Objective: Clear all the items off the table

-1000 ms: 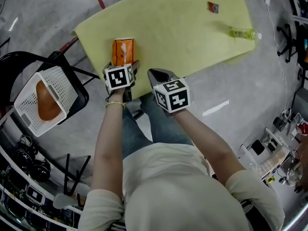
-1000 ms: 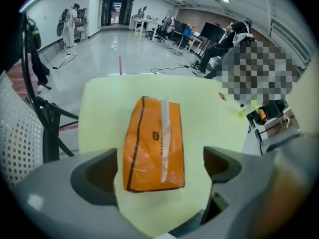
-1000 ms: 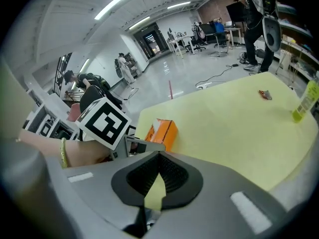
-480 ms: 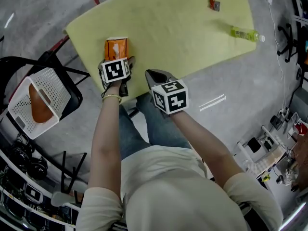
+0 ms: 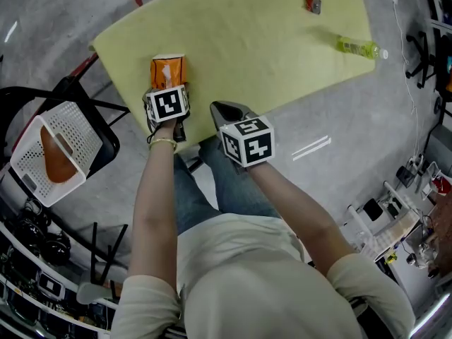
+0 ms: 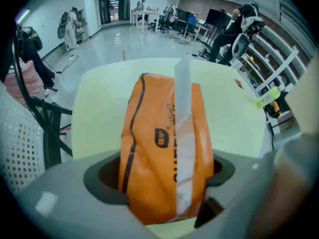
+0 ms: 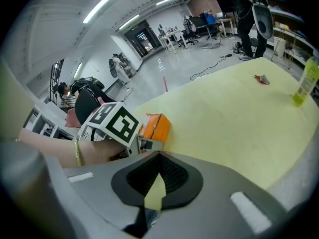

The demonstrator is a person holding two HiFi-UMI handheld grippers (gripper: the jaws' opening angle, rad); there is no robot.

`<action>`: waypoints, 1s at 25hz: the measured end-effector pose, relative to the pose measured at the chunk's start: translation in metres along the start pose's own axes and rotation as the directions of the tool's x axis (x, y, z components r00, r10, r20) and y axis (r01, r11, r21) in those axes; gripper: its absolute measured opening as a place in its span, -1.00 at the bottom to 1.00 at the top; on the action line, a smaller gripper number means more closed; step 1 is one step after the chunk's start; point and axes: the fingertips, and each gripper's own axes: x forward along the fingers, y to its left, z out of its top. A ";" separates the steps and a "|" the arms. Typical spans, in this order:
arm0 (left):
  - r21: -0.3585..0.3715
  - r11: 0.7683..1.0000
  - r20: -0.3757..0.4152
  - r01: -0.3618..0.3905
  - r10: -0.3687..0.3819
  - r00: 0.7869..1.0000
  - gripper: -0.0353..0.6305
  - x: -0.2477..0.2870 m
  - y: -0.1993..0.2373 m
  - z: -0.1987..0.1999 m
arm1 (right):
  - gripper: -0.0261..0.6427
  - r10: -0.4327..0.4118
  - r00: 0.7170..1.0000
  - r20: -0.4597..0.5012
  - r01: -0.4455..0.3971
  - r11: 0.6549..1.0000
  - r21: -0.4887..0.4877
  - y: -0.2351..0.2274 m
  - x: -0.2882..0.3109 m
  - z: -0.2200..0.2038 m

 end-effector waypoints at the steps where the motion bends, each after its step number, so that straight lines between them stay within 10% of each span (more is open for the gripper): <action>1: -0.003 1.000 0.002 -0.005 0.005 1.000 0.29 -0.001 0.001 0.000 | -0.93 0.000 1.000 0.001 0.000 1.000 0.001 0.000 0.000 0.000; 25: -0.066 0.994 0.141 0.092 -0.082 0.987 0.05 -0.093 0.016 -0.018 | -0.93 -0.027 0.998 0.051 0.028 0.999 -0.024 0.060 -0.029 -0.007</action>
